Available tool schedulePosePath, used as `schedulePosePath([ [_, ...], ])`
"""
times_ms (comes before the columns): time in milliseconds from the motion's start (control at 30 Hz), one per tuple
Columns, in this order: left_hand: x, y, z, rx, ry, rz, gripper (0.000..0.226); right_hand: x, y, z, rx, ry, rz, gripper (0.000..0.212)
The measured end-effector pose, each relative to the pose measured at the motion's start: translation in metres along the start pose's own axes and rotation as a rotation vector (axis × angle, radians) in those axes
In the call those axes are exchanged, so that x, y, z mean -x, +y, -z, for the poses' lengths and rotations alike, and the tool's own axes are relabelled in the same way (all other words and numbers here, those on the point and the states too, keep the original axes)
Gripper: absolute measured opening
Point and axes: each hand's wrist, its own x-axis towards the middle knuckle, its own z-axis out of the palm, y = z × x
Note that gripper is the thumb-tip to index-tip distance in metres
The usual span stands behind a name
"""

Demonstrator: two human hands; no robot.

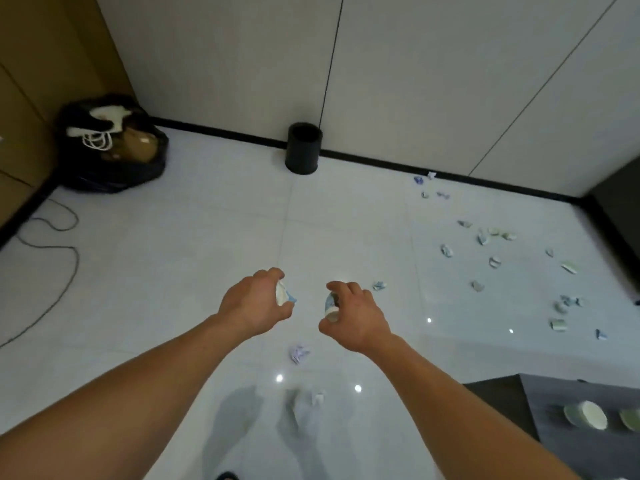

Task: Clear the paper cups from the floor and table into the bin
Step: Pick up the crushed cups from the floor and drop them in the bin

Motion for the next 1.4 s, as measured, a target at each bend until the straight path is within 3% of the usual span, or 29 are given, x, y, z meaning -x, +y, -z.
schedulePosePath([
  [333,-0.064,-0.055,0.137,-0.043,0.139,0.065,0.061,-0.099,-0.108,0.063,0.040,0.018,0.091,0.072],
  [600,-0.184,-0.068,0.224,-0.105,0.233,0.103,0.059,-0.257,-0.150,0.119,-0.012,0.084,0.165,0.073],
  [1033,-0.407,-0.055,0.276,-0.010,0.084,0.083,0.059,-0.443,-0.131,0.204,0.012,0.122,0.086,0.076],
  [1400,-0.662,-0.038,0.322,-0.036,0.000,-0.103,0.056,-0.652,-0.139,0.269,0.016,0.158,-0.057,0.077],
])
